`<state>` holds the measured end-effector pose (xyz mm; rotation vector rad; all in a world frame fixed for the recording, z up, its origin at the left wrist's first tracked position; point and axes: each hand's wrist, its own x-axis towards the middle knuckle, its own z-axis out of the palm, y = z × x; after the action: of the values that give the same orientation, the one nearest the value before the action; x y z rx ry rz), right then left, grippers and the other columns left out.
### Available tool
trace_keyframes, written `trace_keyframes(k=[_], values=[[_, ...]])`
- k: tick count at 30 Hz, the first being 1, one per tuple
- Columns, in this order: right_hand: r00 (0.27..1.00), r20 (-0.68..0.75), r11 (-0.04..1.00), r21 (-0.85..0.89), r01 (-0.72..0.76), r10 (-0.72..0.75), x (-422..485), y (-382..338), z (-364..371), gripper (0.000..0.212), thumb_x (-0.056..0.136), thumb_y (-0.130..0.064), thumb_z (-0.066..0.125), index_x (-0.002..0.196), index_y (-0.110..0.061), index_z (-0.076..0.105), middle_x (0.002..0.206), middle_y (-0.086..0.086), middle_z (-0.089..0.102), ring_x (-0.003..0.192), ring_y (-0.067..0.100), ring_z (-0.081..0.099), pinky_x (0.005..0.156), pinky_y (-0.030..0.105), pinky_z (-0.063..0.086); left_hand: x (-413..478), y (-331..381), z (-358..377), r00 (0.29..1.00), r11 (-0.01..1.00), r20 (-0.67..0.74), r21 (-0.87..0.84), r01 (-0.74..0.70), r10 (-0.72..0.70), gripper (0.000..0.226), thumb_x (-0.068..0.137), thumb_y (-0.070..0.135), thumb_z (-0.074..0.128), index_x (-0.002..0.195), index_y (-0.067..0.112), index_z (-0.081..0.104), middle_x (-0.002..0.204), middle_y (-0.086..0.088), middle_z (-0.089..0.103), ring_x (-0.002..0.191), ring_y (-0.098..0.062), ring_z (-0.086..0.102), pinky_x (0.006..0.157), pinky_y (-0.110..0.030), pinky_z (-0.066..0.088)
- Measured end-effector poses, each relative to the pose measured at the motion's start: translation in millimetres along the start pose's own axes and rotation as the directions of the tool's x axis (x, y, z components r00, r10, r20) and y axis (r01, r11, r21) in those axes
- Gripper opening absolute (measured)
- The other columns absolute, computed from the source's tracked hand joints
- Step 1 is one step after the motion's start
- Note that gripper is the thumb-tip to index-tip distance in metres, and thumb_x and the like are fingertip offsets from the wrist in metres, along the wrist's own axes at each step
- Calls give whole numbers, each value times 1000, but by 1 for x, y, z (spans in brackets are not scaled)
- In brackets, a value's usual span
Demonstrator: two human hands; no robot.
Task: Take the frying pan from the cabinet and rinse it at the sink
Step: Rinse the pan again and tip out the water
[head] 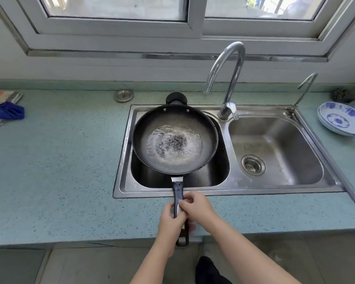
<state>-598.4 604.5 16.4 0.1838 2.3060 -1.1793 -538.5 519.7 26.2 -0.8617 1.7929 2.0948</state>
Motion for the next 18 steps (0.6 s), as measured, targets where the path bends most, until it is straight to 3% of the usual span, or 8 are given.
trace_keyframes(k=[2, 5, 10, 18], values=[[1000, 10, 1000, 11, -18, 18, 1, -1, -1, 19, 83, -20, 58, 99, -12, 64, 75, -7, 59, 61, 4, 53, 53, 18, 39, 1, 1, 0, 1000, 1000, 27, -9, 7, -7, 13, 90, 6, 56, 102, 9, 54, 65, -10, 59, 43, -15, 58, 41, -27, 48], [999, 31, 999, 46, -18, 17, 3, -2, -1, 28, 82, -21, 60, 106, -9, 66, 83, -2, 64, 67, 7, 57, 58, 18, 41, 2, 5, 2, 998, 999, 53, 28, -17, 15, 14, 92, 7, 51, 105, 9, 55, 58, -11, 51, 37, -17, 48, 38, -25, 43], [999, 39, 994, 104, -12, 8, 8, -7, -6, 26, 79, -30, 65, 94, -8, 68, 80, -1, 65, 76, 14, 59, 69, 27, 45, -2, 14, 5, 996, 993, 38, 88, -80, 77, 14, 91, 7, 49, 99, 14, 57, 47, -5, 50, 33, -16, 46, 37, -26, 42], [999, 48, 998, 58, -8, 5, 8, -23, -6, 30, 69, -36, 72, 68, -15, 51, 67, 6, 49, 62, 15, 46, 56, 26, 32, -5, 23, 5, 998, 981, -28, 189, -46, 52, 12, 90, 7, 48, 93, 15, 55, 49, -8, 53, 32, -16, 48, 35, -24, 41]])
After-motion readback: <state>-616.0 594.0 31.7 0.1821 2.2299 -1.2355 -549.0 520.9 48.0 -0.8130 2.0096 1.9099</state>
